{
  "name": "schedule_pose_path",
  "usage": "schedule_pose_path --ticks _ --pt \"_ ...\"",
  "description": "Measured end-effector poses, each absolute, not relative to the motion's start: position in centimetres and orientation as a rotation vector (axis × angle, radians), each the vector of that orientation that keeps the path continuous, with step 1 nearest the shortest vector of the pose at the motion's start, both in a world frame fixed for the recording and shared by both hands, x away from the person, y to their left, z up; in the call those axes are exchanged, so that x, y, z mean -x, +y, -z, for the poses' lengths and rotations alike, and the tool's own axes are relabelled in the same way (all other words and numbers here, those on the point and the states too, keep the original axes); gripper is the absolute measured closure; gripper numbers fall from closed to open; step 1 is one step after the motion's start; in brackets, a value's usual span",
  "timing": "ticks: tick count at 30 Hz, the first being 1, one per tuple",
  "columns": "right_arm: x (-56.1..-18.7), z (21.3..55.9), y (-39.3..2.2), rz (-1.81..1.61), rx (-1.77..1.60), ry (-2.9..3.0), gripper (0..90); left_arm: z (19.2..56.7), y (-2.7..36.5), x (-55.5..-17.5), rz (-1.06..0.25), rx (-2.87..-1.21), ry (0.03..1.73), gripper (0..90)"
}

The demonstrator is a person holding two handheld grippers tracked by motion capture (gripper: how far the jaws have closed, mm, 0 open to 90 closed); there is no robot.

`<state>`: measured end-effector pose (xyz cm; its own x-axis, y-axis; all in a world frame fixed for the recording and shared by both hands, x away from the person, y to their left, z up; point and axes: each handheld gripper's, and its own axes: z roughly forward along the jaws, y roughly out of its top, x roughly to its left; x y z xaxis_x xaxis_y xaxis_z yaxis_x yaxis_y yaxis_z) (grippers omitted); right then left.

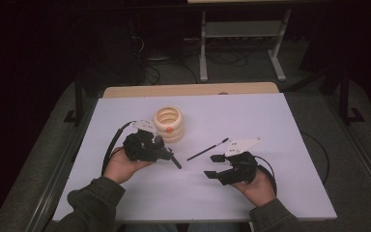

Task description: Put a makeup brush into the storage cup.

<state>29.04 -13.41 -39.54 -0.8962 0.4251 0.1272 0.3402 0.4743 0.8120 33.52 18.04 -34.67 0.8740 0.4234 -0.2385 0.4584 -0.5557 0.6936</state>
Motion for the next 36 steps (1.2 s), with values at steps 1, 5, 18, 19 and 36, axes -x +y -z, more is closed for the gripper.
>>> schedule_pose_path --ticks 1,5,18,19,36 --pt "-29.1 39.6 -13.6 -1.407 -0.688 2.613 38.8 34.7 18.1 -33.7 0.060 -2.221 0.649 77.5" --pt "-29.2 39.6 -14.3 -1.398 -0.713 2.602 37.7 34.6 18.4 -34.4 0.060 -2.223 0.661 77.5" --pt "-29.0 39.7 -16.4 -1.385 -0.773 2.577 34.6 33.4 18.6 -35.6 0.058 -2.210 0.686 77.6" --pt "-29.0 39.7 -16.5 -1.386 -0.776 2.575 34.6 33.4 18.6 -35.7 0.055 -2.206 0.687 77.6" --pt "-28.2 39.8 -19.2 -1.376 -0.834 2.533 33.6 31.0 18.5 -37.5 0.036 -2.194 0.703 77.6"
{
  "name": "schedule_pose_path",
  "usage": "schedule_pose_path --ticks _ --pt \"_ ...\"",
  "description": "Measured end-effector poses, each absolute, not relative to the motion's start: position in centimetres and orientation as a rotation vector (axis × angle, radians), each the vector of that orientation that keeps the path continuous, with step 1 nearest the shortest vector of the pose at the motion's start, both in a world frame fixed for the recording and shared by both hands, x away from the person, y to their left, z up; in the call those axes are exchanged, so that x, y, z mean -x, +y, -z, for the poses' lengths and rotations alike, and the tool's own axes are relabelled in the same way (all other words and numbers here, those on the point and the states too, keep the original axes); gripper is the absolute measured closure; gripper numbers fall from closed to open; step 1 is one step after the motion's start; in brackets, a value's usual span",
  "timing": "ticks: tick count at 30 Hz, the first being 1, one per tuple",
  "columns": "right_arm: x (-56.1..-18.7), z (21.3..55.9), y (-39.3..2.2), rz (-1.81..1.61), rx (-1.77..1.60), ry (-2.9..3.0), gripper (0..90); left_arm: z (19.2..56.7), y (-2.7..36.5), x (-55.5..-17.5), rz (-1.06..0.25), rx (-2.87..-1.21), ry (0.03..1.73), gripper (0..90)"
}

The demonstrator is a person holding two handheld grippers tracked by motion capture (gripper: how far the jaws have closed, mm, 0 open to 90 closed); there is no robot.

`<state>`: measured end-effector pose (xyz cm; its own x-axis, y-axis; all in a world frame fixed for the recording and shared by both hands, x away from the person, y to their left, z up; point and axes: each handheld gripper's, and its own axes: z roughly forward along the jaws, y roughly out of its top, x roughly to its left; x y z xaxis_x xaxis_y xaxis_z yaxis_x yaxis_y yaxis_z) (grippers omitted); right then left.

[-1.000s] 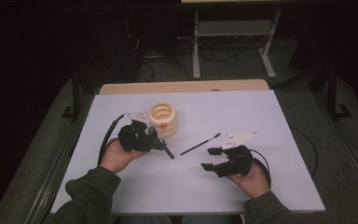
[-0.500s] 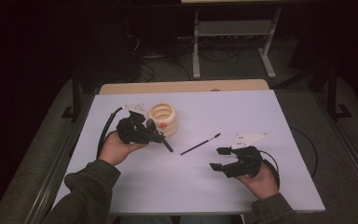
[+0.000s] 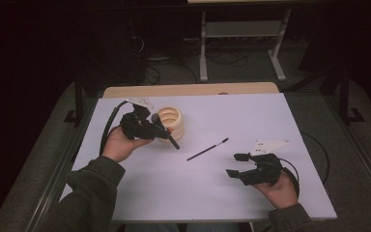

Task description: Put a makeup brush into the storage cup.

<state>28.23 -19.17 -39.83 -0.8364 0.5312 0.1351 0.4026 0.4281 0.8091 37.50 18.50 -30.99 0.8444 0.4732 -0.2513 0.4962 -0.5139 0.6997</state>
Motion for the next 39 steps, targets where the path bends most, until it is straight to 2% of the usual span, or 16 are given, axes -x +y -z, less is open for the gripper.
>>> schedule_pose_path --ticks 39 --pt "-28.5 39.5 -20.1 -1.382 -0.850 2.495 31.8 26.7 19.2 -43.0 -0.030 -2.154 0.802 77.7"
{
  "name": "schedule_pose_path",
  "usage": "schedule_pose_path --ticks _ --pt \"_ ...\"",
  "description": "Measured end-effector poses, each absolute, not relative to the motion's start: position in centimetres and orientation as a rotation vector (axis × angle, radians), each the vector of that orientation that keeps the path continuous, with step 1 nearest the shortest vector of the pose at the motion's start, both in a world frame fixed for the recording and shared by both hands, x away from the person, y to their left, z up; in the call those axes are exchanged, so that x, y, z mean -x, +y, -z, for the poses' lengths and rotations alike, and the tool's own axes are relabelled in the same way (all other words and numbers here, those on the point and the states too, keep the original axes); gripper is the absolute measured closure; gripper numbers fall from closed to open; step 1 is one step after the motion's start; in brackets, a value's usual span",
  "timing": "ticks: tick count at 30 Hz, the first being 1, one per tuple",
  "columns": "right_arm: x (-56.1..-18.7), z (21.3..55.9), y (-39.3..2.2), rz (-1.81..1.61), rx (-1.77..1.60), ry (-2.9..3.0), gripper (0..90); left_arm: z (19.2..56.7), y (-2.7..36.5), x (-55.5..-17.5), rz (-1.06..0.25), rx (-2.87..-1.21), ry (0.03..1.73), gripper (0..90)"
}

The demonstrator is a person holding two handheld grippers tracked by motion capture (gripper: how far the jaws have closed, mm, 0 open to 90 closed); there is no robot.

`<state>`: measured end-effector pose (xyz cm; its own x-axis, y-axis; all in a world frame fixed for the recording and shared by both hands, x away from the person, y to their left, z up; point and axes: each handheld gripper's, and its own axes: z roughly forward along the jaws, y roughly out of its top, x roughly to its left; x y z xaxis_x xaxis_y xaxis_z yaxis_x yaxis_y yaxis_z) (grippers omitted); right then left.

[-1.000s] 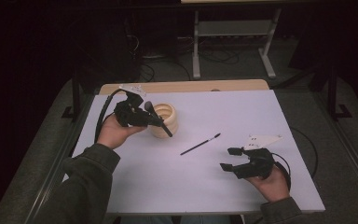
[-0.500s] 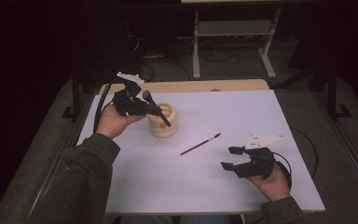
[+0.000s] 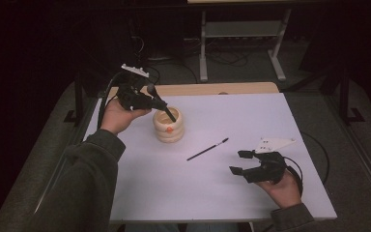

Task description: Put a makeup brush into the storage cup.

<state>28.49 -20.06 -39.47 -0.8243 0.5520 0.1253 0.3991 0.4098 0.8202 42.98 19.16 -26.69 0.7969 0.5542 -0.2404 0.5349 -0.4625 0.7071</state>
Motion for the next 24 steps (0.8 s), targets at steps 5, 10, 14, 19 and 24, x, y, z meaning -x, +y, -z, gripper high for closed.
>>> schedule_pose_path --ticks 5,10,14,19,24 --pt "-28.5 39.5 -20.2 -1.382 -0.858 2.494 31.7 26.6 19.5 -43.8 -0.035 -2.142 0.835 77.7" --pt "-28.7 39.5 -20.3 -1.387 -0.857 2.489 31.4 26.6 19.8 -44.4 -0.036 -2.119 0.861 77.6" --pt "-28.6 39.5 -20.4 -1.390 -0.867 2.485 31.4 26.5 19.9 -44.8 -0.037 -2.118 0.873 77.7" --pt "-28.7 39.4 -20.4 -1.391 -0.868 2.482 31.4 26.5 20.1 -45.3 -0.040 -2.108 0.892 77.7" --pt "-28.7 39.4 -20.5 -1.391 -0.867 2.484 31.4 26.8 20.5 -45.8 -0.041 -2.099 0.917 77.6"
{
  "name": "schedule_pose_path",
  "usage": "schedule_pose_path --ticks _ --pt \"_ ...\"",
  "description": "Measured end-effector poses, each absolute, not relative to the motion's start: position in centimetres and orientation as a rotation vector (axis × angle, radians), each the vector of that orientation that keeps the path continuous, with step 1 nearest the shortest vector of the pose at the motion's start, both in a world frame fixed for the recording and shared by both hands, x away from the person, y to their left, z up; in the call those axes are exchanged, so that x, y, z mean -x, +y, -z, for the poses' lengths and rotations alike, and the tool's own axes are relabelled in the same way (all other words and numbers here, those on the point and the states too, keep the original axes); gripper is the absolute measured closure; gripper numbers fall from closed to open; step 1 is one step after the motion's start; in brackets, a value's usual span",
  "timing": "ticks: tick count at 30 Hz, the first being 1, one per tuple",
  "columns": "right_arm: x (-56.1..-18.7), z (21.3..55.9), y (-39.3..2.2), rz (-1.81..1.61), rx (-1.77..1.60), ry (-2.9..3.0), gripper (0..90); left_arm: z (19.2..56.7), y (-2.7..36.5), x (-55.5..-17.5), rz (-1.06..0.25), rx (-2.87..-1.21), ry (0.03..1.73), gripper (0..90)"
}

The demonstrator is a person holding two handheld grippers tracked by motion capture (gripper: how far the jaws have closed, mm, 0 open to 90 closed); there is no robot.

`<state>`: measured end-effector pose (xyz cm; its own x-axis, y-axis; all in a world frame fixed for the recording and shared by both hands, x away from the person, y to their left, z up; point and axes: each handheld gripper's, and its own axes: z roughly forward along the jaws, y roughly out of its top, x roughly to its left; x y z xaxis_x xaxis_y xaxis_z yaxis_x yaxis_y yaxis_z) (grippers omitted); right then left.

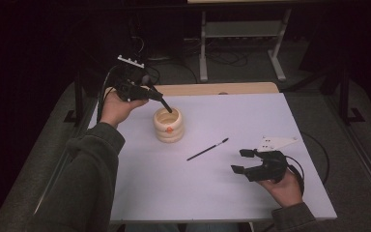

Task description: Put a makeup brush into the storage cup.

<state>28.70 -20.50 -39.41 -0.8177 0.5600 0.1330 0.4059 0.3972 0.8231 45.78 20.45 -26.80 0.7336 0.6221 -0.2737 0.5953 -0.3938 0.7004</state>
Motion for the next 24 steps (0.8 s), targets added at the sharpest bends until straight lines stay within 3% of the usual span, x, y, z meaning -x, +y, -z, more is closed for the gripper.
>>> schedule_pose_path --ticks 24 --pt "-28.8 39.3 -20.5 -1.393 -0.867 2.486 31.5 27.9 20.8 -46.7 -0.056 -2.102 0.976 77.6"
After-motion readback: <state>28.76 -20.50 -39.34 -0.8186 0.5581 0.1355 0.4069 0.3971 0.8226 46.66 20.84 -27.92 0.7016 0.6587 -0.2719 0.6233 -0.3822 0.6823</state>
